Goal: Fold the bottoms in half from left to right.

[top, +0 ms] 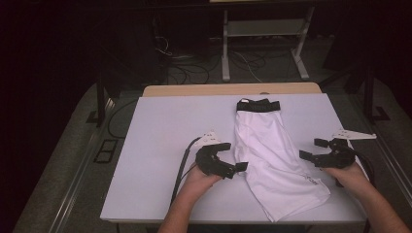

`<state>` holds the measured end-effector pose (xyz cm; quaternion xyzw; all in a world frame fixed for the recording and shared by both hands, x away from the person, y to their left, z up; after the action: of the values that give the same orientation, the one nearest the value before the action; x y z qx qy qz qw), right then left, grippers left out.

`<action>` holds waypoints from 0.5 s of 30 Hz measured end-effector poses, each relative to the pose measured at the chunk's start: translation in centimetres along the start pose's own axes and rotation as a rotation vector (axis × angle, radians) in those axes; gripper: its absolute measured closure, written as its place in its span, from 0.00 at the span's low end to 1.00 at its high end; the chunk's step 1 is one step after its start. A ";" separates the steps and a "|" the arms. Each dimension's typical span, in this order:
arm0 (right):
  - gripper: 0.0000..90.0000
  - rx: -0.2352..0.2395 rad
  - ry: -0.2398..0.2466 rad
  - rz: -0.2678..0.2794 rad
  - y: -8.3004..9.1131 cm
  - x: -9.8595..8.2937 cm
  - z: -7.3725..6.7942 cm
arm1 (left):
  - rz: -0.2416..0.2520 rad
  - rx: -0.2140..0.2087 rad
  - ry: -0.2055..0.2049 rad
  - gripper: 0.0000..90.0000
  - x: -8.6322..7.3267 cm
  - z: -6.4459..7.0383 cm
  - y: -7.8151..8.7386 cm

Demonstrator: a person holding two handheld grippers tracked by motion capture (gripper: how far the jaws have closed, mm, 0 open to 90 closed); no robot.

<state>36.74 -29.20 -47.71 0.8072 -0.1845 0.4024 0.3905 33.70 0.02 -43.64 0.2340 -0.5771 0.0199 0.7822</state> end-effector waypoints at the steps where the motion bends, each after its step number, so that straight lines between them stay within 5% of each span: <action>1: 0.01 -0.003 0.006 0.005 0.1 0.1 -0.1 | 0.000 0.000 0.000 0.00 0.0 0.0 0.0; 4: 0.01 0.002 0.025 0.031 0.9 0.3 -0.6 | 0.000 0.036 -0.004 0.00 -0.2 -0.7 1.6; 8: 0.01 0.002 0.028 0.033 1.1 0.3 -0.7 | 0.000 0.036 -0.004 0.00 -0.2 -0.7 1.6; 9: 0.00 0.005 0.038 0.042 2.1 0.2 -1.1 | 0.004 0.088 0.000 0.00 -0.8 -1.9 4.7; 14: 0.00 -0.007 0.038 0.051 2.9 -0.2 -1.1 | 0.001 0.113 -0.001 0.00 -1.2 -2.3 6.0; 15: 0.00 -0.007 0.038 0.051 2.9 -0.2 -1.1 | 0.001 0.143 0.010 0.00 -1.9 -2.8 7.9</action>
<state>34.32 -30.16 -46.04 0.7931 -0.1988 0.4267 0.3864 33.22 8.58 -43.30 0.2888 -0.5703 0.0628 0.7664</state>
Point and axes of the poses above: each handheld gripper's, and its own axes: y roughly backward along the jaws, x roughly out of its top, z roughly to its right, the point moved 8 cm from there along -y, roughly forward along the jaws, and after that the axes turned 7 degrees about -y, right-handed, at the moved point
